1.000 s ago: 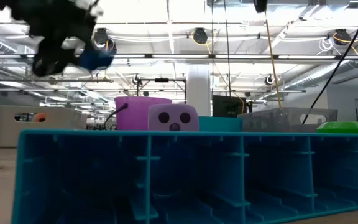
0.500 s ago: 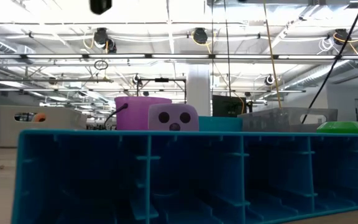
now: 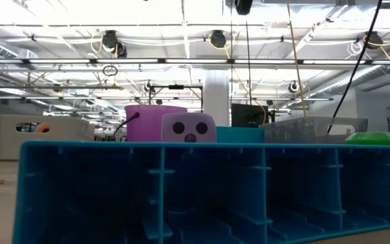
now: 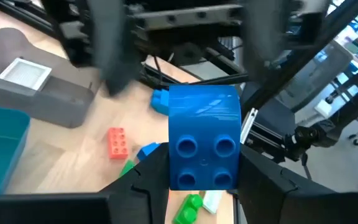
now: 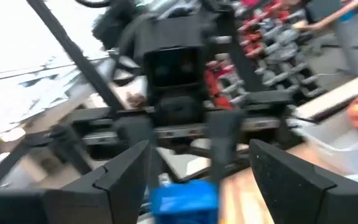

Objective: Pick & Place Toys
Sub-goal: Put the dark blue game piece into the blue bin

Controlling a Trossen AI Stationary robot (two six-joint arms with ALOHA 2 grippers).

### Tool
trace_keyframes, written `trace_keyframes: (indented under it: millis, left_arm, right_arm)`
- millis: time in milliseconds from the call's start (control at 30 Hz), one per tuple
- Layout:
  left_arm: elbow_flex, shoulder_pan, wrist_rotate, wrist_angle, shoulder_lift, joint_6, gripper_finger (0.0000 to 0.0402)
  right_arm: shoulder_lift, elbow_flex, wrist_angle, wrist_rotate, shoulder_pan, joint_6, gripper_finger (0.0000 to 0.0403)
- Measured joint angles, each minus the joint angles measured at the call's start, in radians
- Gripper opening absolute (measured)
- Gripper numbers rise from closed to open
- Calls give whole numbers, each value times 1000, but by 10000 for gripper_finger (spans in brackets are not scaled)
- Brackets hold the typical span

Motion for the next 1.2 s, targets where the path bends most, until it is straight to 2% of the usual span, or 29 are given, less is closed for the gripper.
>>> trace_keyframes:
  millis: [133, 367, 567, 767, 1033, 1200]
  left_arm:
    - [0, 21, -1, 0, 0, 0, 164]
    - [2, 42, 3, 14, -10, 14, 152]
    - [2, 54, 26, 18, -10, 14, 169]
    - [2, 67, 32, 66, -9, 37, 152]
    - [2, 87, 81, 76, -10, 37, 179]
    - [2, 87, 83, 76, -10, 42, 166]
  right_arm:
    - [2, 1, 13, -10, 8, 1, 266]
    - [2, 1, 13, -9, 7, -30, 258]
    - [2, 1, 11, -8, 7, -45, 244]
    - [2, 1, 14, -5, 7, -70, 214]
    - [1, 1, 12, -7, -6, -78, 157]
    - [1, 1, 11, -8, -8, -90, 138]
